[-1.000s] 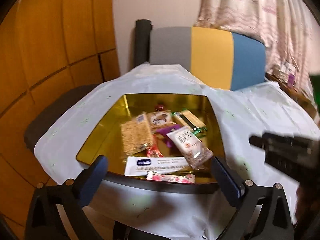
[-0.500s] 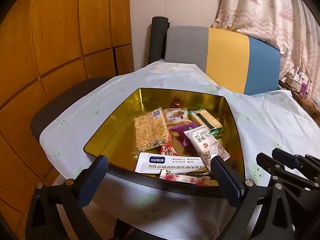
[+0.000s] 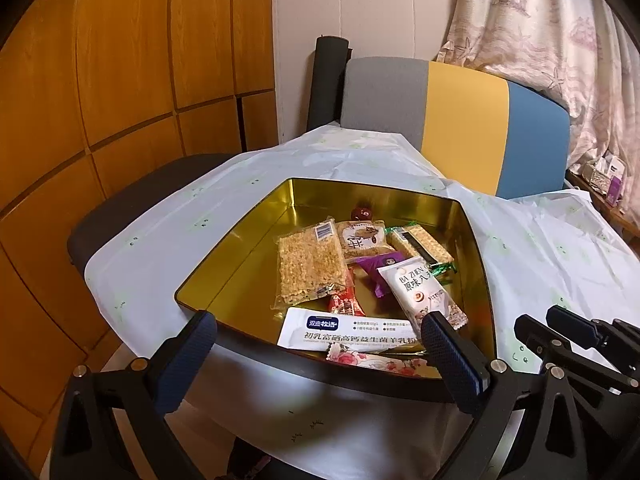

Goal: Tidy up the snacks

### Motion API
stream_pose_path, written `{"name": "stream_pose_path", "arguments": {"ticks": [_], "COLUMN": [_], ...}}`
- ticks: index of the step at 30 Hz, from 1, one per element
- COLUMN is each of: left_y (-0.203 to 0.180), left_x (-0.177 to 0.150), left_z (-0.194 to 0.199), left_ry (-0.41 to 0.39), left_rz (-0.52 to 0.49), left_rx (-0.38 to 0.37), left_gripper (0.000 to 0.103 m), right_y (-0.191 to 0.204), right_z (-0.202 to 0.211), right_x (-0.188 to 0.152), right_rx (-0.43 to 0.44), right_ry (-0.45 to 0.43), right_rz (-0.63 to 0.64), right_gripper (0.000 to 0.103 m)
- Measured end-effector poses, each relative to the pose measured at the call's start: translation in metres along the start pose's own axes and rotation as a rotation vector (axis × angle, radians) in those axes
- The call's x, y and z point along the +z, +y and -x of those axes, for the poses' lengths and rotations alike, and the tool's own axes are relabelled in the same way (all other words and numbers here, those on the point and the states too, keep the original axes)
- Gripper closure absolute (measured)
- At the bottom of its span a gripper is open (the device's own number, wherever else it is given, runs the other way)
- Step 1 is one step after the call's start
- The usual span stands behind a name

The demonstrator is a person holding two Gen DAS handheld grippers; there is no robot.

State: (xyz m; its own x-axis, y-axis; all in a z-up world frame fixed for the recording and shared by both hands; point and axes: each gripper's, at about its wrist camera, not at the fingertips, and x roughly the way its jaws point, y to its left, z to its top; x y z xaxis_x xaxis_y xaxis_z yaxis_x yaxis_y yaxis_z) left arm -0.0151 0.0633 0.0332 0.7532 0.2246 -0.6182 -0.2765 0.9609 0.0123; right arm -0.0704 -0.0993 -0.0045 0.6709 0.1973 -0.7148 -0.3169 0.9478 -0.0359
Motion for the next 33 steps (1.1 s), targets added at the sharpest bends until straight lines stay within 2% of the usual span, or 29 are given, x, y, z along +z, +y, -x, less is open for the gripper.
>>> {"name": "stream_pose_path", "arguments": {"ticks": [33], "left_y": [0.0019], "left_x": [0.0009], "left_z": [-0.0007], "left_ry": [0.006], "left_rz": [0.015], "left_rx": [-0.013], "left_gripper": [0.000], "right_y": [0.0022], "right_z": [0.0038], "right_x": [-0.0016], "right_rx": [-0.001], "right_ry": [-0.016], "right_rz": [0.015], "right_gripper": [0.067]}}
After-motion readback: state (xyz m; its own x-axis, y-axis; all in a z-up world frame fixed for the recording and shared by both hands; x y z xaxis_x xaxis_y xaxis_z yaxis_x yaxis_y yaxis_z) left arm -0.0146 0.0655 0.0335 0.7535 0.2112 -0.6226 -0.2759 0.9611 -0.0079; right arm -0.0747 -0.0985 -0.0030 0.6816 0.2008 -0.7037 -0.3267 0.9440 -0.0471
